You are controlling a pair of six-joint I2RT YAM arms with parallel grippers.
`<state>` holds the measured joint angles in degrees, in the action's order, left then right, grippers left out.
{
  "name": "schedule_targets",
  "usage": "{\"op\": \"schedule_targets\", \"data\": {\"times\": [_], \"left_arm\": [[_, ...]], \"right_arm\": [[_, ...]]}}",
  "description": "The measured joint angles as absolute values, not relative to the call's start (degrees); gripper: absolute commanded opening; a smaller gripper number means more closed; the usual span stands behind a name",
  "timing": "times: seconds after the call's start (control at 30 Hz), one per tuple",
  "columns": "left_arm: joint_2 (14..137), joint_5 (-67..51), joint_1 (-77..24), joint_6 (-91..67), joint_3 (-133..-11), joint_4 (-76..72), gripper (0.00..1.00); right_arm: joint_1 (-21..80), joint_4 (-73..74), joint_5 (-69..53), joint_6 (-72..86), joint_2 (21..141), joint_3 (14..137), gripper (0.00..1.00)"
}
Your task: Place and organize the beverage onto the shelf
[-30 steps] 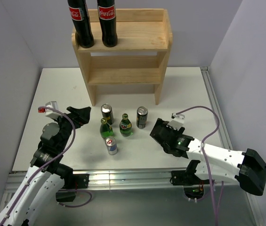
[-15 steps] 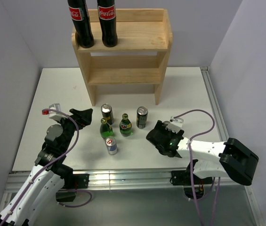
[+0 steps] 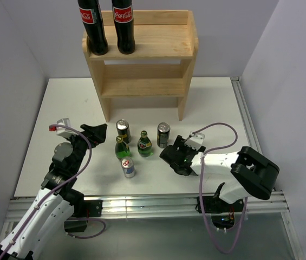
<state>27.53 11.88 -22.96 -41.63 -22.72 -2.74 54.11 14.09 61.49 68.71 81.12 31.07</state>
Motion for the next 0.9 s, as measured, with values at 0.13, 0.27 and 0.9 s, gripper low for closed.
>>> {"op": "schedule_targets", "data": {"times": [0.13, 0.27, 0.9], "left_arm": [[27.05, 11.88, -22.96, -41.65, -22.72, -2.74, 0.98], [26.87, 11.88, -22.96, -41.63, -22.72, -2.79, 0.98], [27.62, 12.03, -22.96, -41.63, -22.72, -2.83, 0.98]], "right_arm": [[54.02, 13.82, 61.71, 69.78, 84.05, 31.16, 0.74], [53.6, 13.96, 62.41, 70.7, 85.95, 31.2, 0.61], [58.46, 26.81, 61.41, 68.16, 80.2, 43.75, 0.0]]}}
